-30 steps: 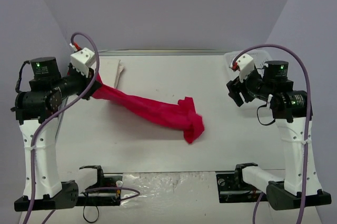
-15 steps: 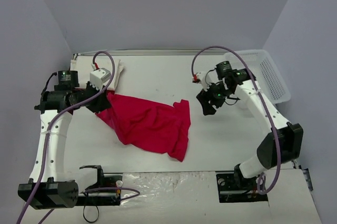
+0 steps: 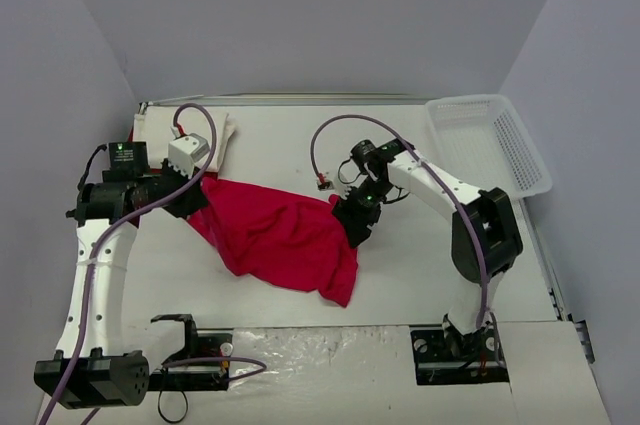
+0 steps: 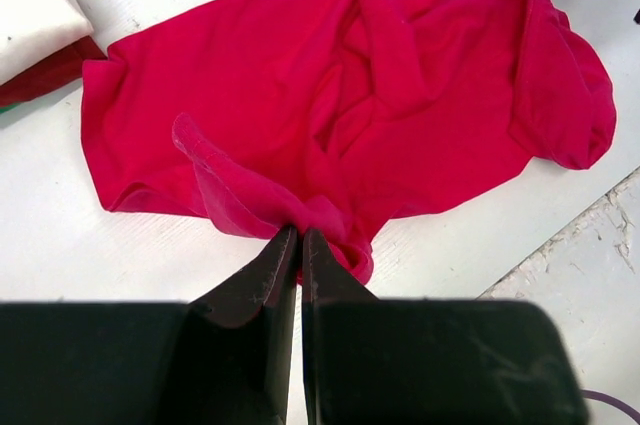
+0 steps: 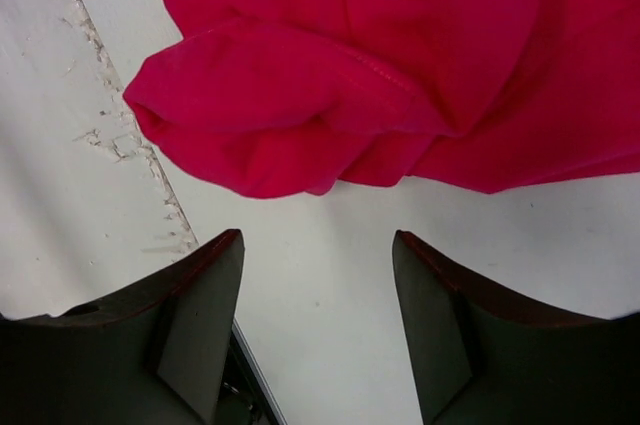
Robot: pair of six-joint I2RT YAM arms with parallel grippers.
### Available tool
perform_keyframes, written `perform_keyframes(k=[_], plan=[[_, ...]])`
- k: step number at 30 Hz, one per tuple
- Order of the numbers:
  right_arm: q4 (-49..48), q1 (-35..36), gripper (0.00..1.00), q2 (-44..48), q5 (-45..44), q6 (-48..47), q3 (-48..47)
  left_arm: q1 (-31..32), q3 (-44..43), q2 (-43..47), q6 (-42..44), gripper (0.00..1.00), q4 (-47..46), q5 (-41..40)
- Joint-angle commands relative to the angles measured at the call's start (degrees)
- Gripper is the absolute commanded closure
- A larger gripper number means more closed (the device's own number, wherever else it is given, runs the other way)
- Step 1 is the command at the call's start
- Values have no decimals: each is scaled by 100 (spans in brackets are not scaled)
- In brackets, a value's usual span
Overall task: Fold and stack the t-shirts
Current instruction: Flatten out the tshirt
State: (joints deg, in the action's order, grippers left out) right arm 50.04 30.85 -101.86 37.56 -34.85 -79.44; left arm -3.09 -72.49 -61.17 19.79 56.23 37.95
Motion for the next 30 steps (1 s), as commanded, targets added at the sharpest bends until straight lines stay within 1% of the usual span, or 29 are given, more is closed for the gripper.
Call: perform_keyframes(k=[1, 7, 16, 18, 20, 21, 22, 23, 27, 29, 30], plan=[[199, 96, 42, -245, 304, -162, -265, -77, 7, 175, -72, 97, -156, -16], [225, 237, 37, -764, 357, -250, -643, -156, 68, 219, -81, 98, -147, 36], [261, 492, 37, -1686, 199, -268, -1249, -323, 270, 430, -81, 98, -217, 107], [252, 518, 41, -1775, 146, -277, -1267, -350, 297, 448, -89, 98, -226, 124], [217, 527, 54, -1854, 15, -259, -1276, -350, 288, 439, -89, 98, -217, 133], [208, 536, 67, -1863, -12, -250, -1267, -350, 279, 439, -98, 98, -209, 142], [173, 527, 79, -1846, -47, -233, -1241, -359, 253, 413, -98, 98, -200, 151], [155, 527, 100, -1828, -117, -207, -1215, -359, 244, 395, -98, 98, -191, 160], [129, 510, 100, -1469, -249, -119, -1118, -359, 174, 343, -107, 98, -173, 195], [164, 501, 100, -1056, -345, -5, -1109, -359, 69, 299, -107, 98, -156, 203], [207, 501, 100, -750, -546, 48, -1135, -359, -1, 185, -107, 98, -147, 204]])
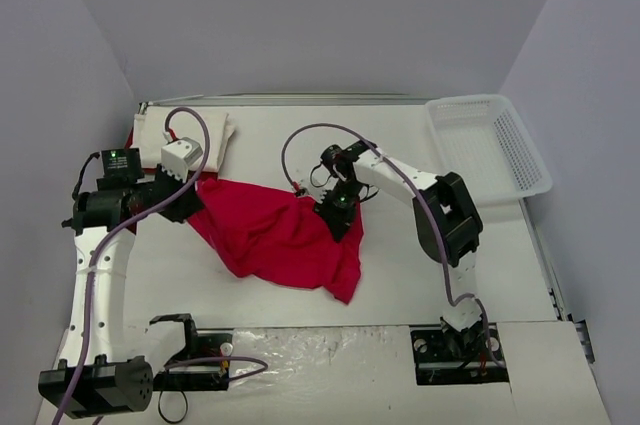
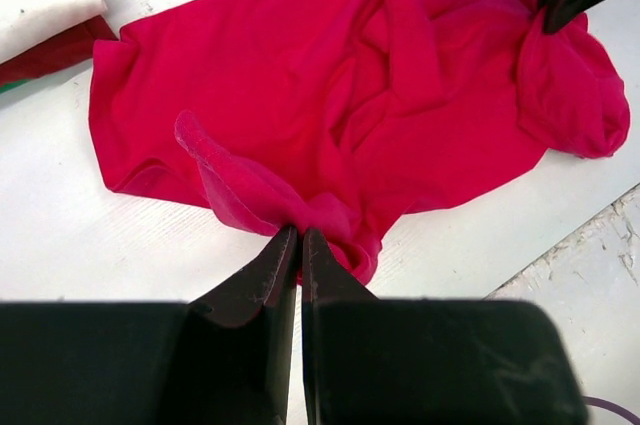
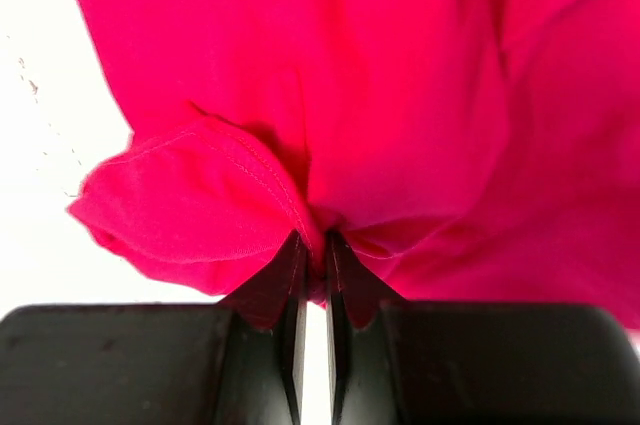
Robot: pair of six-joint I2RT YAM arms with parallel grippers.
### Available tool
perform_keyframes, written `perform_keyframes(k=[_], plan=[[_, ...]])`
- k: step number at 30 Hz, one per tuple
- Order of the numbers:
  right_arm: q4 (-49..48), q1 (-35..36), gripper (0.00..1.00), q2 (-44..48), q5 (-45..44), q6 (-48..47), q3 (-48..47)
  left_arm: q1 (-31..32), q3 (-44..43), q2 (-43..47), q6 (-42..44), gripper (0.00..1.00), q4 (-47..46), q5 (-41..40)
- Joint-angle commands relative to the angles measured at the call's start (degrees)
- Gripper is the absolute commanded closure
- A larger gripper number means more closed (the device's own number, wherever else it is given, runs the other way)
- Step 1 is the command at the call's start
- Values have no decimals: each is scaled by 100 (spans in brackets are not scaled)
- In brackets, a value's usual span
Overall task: Fold and stack the t-shirts
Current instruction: Flatten out the tshirt
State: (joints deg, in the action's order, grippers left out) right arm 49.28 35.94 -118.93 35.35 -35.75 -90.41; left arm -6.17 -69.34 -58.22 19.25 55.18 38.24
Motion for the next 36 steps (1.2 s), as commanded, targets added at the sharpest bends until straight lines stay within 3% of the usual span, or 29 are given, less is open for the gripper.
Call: perform_keyframes(k=[1, 5, 8, 12, 16, 35, 36], plan=[[336, -17, 100, 1099, -458, 173, -73, -51, -404, -198, -61, 98, -51, 175], [670, -490, 100, 1715, -942, 182, -599, -42, -1341, -822, -280, 98, -25, 140], [996, -1447, 100, 1856, -934, 33, -1363, -42, -2185, -1358, -474, 98, -68, -35], [1215, -2668, 100, 1620, -873, -64, -2416, -59, -3152, -1929, -764, 98, -244, -334], [1295, -3329, 100, 1242, -548, 24, -3024, -68, -3779, -2097, -949, 98, -332, -528], [1216, -3823, 100, 889, -143, -239, -2324, -68, -2760, -1667, -650, 98, -569, -291], [1190, -3823, 96, 881, -125, -231, -2288, -68, -2752, -1675, -667, 97, -570, -265]])
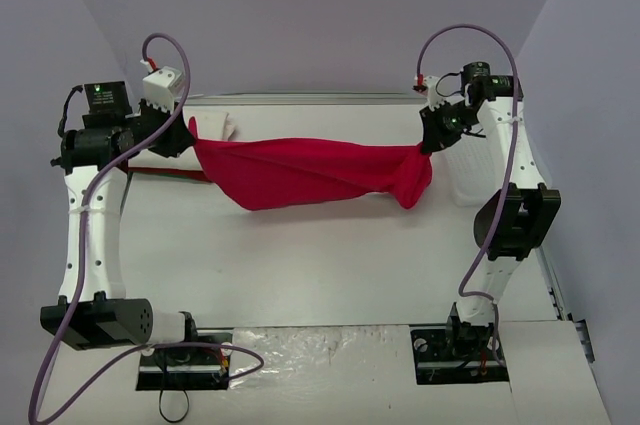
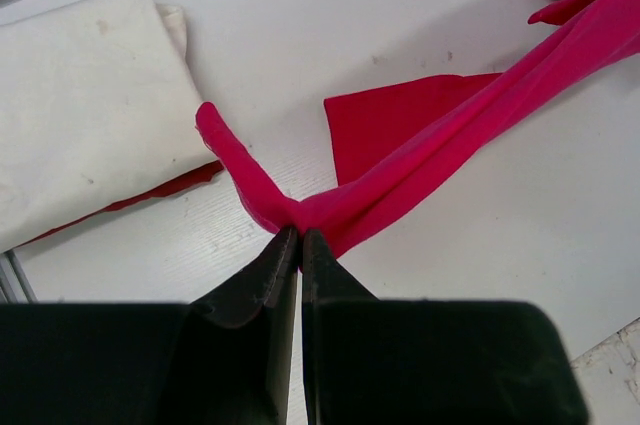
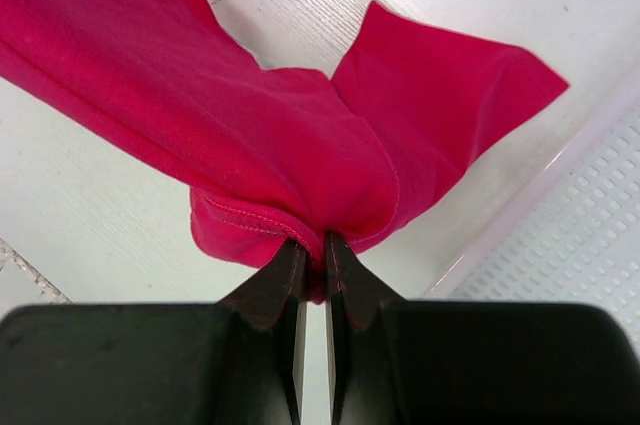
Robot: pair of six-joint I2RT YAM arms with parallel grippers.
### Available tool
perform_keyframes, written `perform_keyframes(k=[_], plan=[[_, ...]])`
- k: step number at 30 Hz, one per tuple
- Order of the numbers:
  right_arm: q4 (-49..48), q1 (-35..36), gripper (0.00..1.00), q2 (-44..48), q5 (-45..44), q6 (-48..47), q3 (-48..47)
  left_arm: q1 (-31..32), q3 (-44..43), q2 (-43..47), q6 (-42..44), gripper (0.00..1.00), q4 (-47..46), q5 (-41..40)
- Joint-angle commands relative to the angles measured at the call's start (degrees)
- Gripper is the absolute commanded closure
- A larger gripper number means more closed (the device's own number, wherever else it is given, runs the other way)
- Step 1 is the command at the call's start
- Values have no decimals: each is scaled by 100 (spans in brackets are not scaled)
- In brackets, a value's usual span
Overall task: Fold and stack the t-shirts
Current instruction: Flatten out the tshirt
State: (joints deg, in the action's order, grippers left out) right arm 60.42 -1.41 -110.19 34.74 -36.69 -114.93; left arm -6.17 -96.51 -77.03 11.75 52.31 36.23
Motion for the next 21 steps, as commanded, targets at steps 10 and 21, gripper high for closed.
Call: perform_keyframes(k=[10, 21], plan=[[-75, -114, 89, -20, 156, -198, 507, -59, 97, 83, -32, 98, -371, 174], [-320, -149, 100, -29, 296, -199, 911, -59, 238, 162, -15, 98, -371, 218]])
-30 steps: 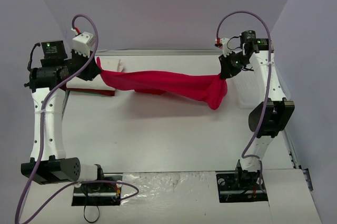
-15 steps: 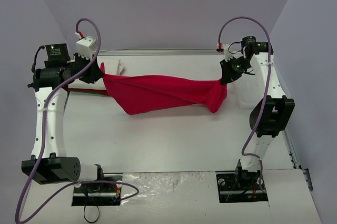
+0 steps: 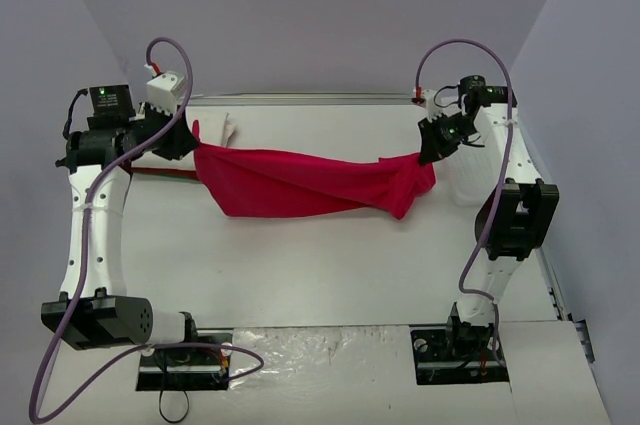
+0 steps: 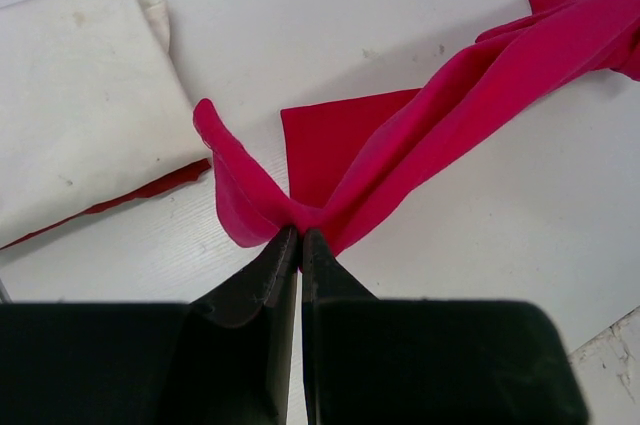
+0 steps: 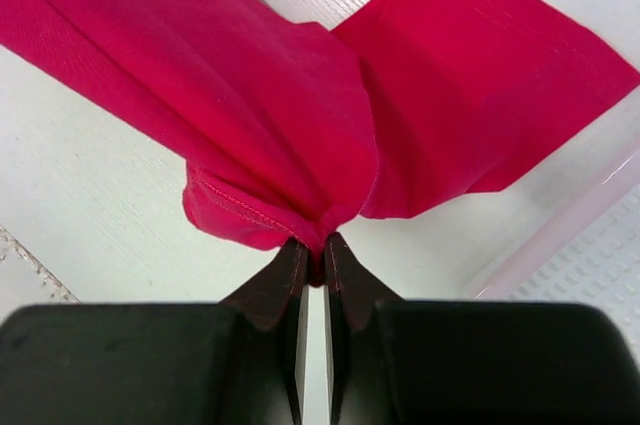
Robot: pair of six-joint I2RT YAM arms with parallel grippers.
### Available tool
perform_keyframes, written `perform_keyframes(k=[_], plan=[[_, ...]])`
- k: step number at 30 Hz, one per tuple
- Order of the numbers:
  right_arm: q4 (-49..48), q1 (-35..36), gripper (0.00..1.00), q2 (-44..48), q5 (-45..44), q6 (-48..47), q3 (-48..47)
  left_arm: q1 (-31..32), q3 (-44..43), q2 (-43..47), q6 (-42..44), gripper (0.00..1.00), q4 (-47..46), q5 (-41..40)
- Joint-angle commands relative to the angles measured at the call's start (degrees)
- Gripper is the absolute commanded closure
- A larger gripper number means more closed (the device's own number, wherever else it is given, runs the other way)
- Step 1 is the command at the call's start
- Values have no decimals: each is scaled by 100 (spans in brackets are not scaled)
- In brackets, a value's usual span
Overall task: Fold and stack the t-shirts
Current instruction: Flatten out the tshirt
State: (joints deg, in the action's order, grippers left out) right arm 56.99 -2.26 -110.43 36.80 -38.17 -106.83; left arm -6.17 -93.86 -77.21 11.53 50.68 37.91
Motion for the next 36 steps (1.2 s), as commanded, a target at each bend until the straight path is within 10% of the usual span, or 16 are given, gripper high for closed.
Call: perform_keyframes(k=[1, 23, 36], plan=[[5, -64, 100, 48, 108, -67, 179, -59, -35, 180, 7, 98, -207, 50], [-892, -117, 100, 1410, -1149, 1145, -2123, -68, -1950, -198, -309, 97, -261, -1031], [-567, -117, 100, 3710, -569, 557, -428, -68, -1293, 1321, -63, 98, -93, -540]])
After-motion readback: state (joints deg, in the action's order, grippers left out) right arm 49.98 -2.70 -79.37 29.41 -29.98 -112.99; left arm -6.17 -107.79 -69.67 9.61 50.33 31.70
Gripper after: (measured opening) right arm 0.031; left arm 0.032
